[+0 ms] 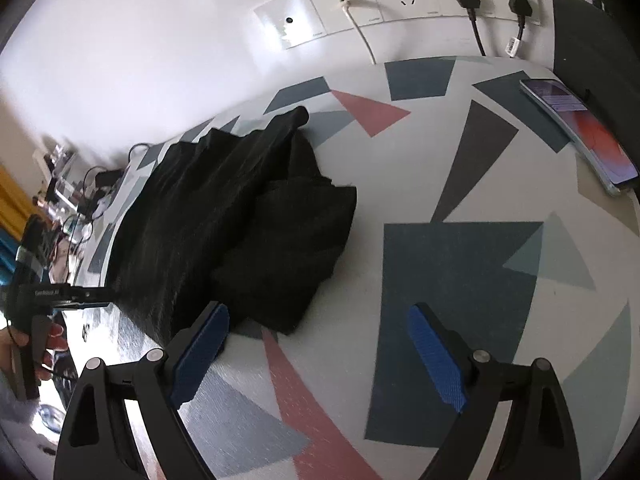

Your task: Fold clothes

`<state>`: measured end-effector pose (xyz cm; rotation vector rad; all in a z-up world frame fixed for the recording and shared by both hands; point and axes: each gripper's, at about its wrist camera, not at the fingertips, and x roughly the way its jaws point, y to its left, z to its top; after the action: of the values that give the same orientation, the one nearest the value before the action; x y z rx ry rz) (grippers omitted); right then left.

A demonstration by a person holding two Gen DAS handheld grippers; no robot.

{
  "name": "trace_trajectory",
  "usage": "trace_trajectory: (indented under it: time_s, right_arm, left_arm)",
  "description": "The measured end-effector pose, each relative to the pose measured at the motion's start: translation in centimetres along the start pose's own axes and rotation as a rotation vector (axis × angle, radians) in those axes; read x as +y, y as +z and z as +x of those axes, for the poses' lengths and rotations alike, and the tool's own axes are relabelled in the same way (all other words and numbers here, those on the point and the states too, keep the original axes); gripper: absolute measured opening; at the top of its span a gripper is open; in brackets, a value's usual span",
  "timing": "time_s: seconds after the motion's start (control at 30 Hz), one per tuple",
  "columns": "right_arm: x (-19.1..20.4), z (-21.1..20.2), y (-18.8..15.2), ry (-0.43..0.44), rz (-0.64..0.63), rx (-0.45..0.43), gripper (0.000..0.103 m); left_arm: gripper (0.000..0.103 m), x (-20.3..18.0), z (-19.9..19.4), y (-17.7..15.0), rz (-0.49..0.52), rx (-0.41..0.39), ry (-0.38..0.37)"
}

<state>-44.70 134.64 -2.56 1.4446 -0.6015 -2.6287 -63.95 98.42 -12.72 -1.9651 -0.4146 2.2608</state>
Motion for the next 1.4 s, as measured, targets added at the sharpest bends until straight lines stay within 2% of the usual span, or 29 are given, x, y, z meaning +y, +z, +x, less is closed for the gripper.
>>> trace_trajectory:
  time_s: [0.2,0.3,0.5,0.57,0.63,0.77,0.87,1.03,1.23,1.4]
  right_arm:
    - [-1.4,0.2,-0.4,0.013,0.016,-0.016,0.093]
    - [-1.9,0.4,-0.1,-0.001,0.023,-0.031,0.093]
    - [-1.5,1.2,0.3,-0.04,-0.007,-0.007,0.093]
    - [-0.9,1.8,0.3,-0.061,-0.043,0.019,0.101]
    - [-0.2,2.4,0.2,-0.085,-0.081,0.044,0.103]
    - [0.2,2.6,0.0,-0.126,-0.099,0.039,0.103]
    - [0.4,2.6,-0.2,-0.142,-0.117,0.035,0.103]
    - [1.5,3.2,-0.4,-0.213,-0.175,0.054,0.103]
    - [2.5,4.1,-1.0,-0.299,-0.255,0.068,0.103]
    - [2.4,4.2,-0.9,-0.306,-0.258,0.073,0.103]
  left_arm:
    - [0.077,0.4,0.8,0.2,-0.123,-0.021,-0.013]
    - [0.077,-0.4,1.1,0.5,-0.087,-0.025,0.027]
    - [0.086,-2.5,1.9,0.5,0.038,-0.016,0.125]
    - [0.089,-3.1,2.3,0.4,0.079,-0.01,0.153]
    - [0.09,-3.4,2.5,0.5,0.095,-0.012,0.173]
    - [0.092,-3.5,2.6,0.7,0.101,-0.014,0.176]
    - [0.102,-3.6,2.9,0.9,0.114,0.0,0.159]
    - [0.102,-4.2,3.2,1.0,0.153,-0.007,0.205]
    - [0.102,-4.1,3.2,1.6,0.161,0.0,0.199]
    - [0.102,-4.1,3.3,2.1,0.161,-0.004,0.205]
